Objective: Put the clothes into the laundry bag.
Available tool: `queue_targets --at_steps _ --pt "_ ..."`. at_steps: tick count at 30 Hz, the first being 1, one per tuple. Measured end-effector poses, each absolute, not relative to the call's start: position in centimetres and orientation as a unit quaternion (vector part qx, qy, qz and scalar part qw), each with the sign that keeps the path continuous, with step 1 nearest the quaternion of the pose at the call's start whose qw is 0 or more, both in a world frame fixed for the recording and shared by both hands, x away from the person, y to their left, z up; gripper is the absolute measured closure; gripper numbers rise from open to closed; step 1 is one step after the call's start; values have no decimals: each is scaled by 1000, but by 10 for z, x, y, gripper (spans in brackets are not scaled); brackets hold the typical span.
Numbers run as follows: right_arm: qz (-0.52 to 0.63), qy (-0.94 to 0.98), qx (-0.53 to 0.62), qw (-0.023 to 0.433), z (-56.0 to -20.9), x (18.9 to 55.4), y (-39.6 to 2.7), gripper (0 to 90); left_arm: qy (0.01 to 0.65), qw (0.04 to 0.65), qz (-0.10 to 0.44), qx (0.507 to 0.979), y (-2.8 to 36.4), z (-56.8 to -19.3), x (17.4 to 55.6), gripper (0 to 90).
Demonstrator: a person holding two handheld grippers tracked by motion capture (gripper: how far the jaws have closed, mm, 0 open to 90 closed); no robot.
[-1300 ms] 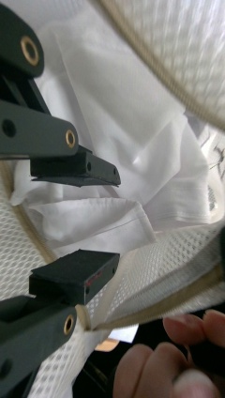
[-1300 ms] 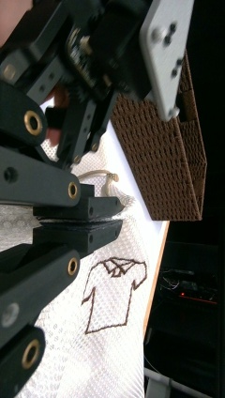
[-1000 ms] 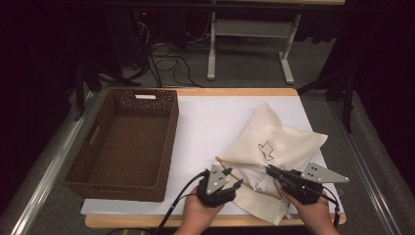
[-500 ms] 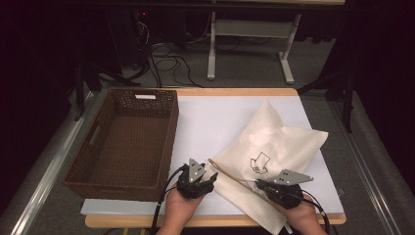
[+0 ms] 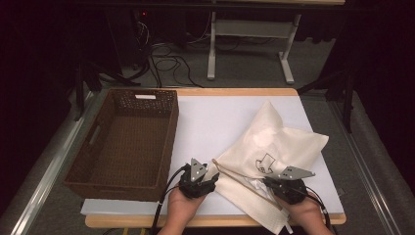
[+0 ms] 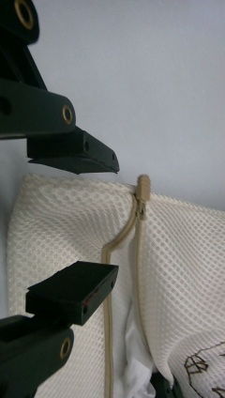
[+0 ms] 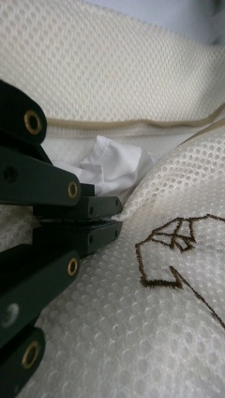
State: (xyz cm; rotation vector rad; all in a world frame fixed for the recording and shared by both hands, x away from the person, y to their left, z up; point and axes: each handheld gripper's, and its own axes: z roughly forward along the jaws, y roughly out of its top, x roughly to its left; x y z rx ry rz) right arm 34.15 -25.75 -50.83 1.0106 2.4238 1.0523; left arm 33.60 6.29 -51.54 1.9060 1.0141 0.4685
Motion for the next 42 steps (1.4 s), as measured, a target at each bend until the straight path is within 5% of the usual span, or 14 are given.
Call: queue_targets --at_steps 6,12,18,21,24,29,42 --pt "371 840 366 151 -508 345 -266 888 417 440 179 775 60 -519 341 481" --pt "373 839 365 154 -508 345 -266 887 408 445 161 781 61 -518 341 820" --pt "371 838 368 157 -508 348 -269 887 384 438 124 803 62 -517 310 841" --pt "372 835 373 159 -507 352 -272 886 377 448 128 800 59 -512 304 813" --pt "381 834 367 159 -505 351 -273 874 396 464 145 779 59 -511 308 606" --pt "419 826 346 150 -491 340 -269 796 401 476 177 762 58 -507 315 403" --pt "456 768 402 204 -468 320 -301 600 387 441 202 784 41 -508 333 425"
